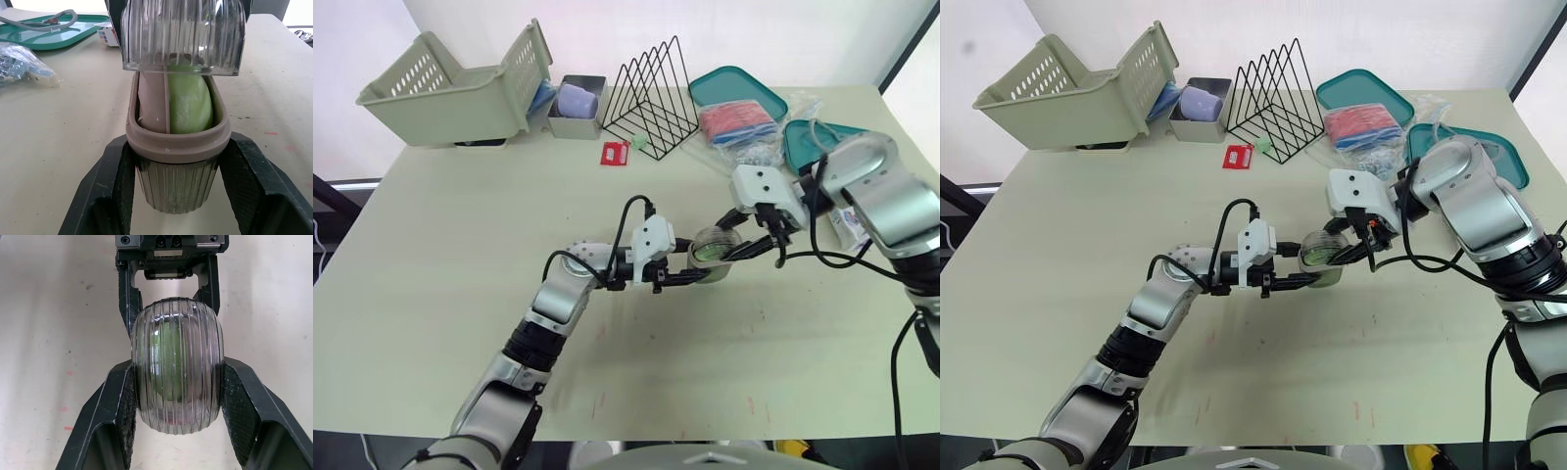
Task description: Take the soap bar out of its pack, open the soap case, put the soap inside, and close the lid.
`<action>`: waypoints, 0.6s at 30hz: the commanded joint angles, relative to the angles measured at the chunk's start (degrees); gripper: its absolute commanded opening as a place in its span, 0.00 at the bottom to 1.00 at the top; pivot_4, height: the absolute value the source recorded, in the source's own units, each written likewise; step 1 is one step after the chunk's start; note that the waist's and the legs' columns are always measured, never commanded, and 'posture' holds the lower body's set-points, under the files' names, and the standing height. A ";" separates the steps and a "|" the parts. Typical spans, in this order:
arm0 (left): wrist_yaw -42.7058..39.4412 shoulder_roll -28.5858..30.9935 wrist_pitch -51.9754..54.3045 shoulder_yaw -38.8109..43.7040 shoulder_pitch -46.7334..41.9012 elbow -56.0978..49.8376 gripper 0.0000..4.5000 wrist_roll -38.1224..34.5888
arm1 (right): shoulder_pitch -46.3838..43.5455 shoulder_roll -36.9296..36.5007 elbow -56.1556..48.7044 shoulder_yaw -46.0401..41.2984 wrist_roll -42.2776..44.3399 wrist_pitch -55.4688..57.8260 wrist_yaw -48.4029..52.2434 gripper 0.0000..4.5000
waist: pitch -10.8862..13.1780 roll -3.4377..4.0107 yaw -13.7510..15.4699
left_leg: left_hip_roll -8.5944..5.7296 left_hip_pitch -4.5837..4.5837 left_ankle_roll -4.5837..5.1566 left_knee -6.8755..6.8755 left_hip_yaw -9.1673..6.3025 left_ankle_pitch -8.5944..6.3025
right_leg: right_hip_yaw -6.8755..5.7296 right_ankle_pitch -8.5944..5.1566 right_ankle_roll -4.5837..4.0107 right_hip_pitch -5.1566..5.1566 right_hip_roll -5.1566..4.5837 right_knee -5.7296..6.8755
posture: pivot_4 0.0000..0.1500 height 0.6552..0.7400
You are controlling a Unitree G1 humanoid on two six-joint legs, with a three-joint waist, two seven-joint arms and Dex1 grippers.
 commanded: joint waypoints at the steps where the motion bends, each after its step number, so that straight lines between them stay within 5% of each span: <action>1: 0.07 -1.19 -1.00 -0.05 -1.33 -1.82 0.45 -0.80 | 0.46 0.70 -1.16 4.89 -1.31 3.61 0.42 0.40 | 0.00 0.00 0.01 | 0.00 0.00 0.00 0.00 0.00 0.00 | 0.00 0.00 0.00 0.00 0.00 0.00 | 1.00 1.00; 18: 0.10 -2.75 -1.69 0.02 -1.33 -2.34 0.45 -1.29 | -6.13 -0.12 -3.35 15.64 -6.53 9.43 5.31 0.40 | -0.02 -0.01 0.01 | 0.00 -0.01 0.00 -0.01 -0.03 0.00 | -0.04 0.00 -0.01 0.00 0.00 -0.03 | 1.00 1.00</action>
